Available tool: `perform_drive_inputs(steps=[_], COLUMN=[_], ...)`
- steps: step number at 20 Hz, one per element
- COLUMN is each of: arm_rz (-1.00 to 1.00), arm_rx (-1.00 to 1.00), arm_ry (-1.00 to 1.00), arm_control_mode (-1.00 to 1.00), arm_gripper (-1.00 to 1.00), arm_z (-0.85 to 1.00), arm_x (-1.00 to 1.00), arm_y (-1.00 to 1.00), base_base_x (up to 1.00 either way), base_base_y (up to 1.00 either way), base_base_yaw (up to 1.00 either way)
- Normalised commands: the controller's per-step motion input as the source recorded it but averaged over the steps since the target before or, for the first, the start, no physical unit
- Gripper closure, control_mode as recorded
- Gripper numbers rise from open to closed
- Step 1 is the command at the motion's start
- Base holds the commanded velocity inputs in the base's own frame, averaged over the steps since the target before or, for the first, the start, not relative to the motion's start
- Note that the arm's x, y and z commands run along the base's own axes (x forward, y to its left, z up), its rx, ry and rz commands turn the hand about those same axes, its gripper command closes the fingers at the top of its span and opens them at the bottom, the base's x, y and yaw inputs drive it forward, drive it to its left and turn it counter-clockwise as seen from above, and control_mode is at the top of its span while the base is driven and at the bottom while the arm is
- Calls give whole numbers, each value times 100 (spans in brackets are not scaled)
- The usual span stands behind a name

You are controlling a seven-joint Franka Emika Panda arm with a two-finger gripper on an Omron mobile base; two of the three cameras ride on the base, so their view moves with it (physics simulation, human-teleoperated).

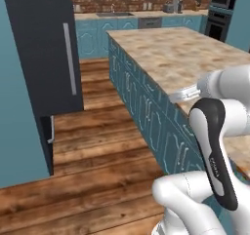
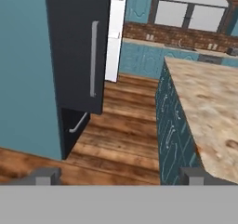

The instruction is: Retrieve the apple and peach from the fridge and place them into the bowl on the dining table.

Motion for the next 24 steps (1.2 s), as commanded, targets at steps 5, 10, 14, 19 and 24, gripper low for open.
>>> perform_drive_inputs(steps=[5, 10, 14, 19, 24], arm_rz=[0, 0, 0, 0, 0], arm_rx=[0, 0, 0, 0, 0], arm_ry=[0, 0, 0, 0, 0], arm_control_mode=[100, 100, 100, 100, 100], arm_gripper=[-100, -100, -100, -100, -100], arm_z=[0, 0, 0, 0, 0], arm_x=[0, 0, 0, 0, 0], arm_y=[0, 0, 0, 0, 0], base_base_x=[24, 84, 95, 98, 94], base_base_y=[48, -50, -46, -1, -2], base_base_yaw=[6, 0, 0, 0, 0])
